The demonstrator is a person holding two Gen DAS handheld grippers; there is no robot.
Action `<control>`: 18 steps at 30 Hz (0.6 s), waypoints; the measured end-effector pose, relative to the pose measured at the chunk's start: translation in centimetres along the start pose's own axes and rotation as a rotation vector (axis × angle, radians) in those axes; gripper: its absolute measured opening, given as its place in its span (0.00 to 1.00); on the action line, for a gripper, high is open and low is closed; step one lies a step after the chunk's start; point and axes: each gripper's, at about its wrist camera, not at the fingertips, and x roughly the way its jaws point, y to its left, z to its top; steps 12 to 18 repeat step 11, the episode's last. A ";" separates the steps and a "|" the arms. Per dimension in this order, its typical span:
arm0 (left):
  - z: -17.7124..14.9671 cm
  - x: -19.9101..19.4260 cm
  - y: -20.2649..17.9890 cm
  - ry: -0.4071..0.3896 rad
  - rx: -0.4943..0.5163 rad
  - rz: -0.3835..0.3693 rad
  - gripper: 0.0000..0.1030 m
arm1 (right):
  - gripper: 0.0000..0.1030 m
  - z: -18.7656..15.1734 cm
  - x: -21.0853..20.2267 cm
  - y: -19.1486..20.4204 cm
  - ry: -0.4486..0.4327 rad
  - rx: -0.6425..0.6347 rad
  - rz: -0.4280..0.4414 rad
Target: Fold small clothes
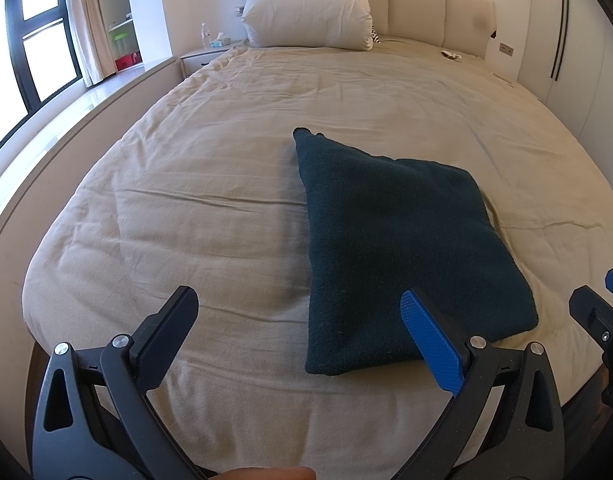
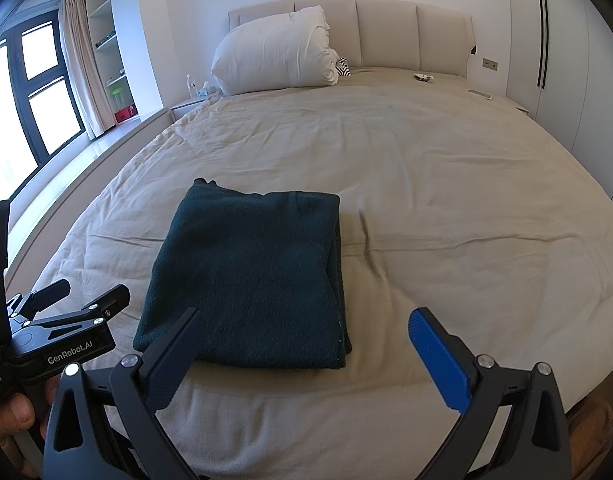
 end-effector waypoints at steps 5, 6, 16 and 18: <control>0.0 0.0 0.0 -0.003 0.003 0.004 1.00 | 1.00 0.1 -0.1 0.0 0.001 0.002 0.000; 0.0 -0.1 0.1 -0.004 0.003 0.004 1.00 | 1.00 0.0 -0.1 0.0 0.001 0.002 0.000; 0.0 -0.1 0.4 -0.014 0.003 0.009 1.00 | 1.00 -0.6 -0.4 0.2 0.005 0.010 0.004; 0.0 -0.1 0.4 -0.014 0.003 0.009 1.00 | 1.00 -0.6 -0.4 0.2 0.005 0.010 0.004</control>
